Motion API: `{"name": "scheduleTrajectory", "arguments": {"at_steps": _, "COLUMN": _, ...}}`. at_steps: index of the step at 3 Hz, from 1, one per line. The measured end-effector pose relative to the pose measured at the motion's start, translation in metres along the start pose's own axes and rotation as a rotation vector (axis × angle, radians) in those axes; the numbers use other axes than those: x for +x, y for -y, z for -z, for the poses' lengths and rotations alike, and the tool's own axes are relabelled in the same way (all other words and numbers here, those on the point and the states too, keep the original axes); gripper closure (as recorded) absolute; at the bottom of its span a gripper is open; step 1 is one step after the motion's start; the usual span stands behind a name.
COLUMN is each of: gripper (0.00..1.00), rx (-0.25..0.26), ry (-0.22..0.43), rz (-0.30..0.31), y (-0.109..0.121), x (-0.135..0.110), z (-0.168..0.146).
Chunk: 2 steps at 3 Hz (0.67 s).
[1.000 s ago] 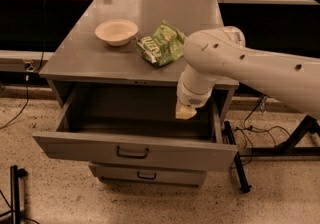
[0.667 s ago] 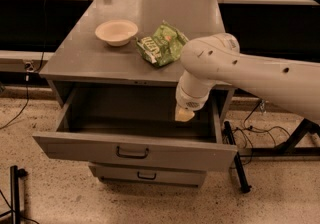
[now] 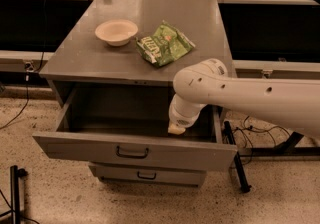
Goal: Open top drawer
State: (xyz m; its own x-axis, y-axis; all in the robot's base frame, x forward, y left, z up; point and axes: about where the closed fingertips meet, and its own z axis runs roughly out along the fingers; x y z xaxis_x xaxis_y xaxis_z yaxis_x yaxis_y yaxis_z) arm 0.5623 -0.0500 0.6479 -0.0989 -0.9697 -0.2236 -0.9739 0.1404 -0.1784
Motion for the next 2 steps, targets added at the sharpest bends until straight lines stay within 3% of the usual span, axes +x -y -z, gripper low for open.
{"name": "scheduleTrajectory", "arguments": {"at_steps": 1, "gripper": 1.0, "rx": -0.034, "ry": 0.059, "rz": -0.018, "y": -0.017, "x": -0.011, "z": -0.022}}
{"name": "scheduleTrajectory", "arguments": {"at_steps": 2, "gripper": 1.0, "rx": -0.078, "ry": 0.148, "rz": 0.013, "y": -0.031, "x": -0.027, "z": -0.027}}
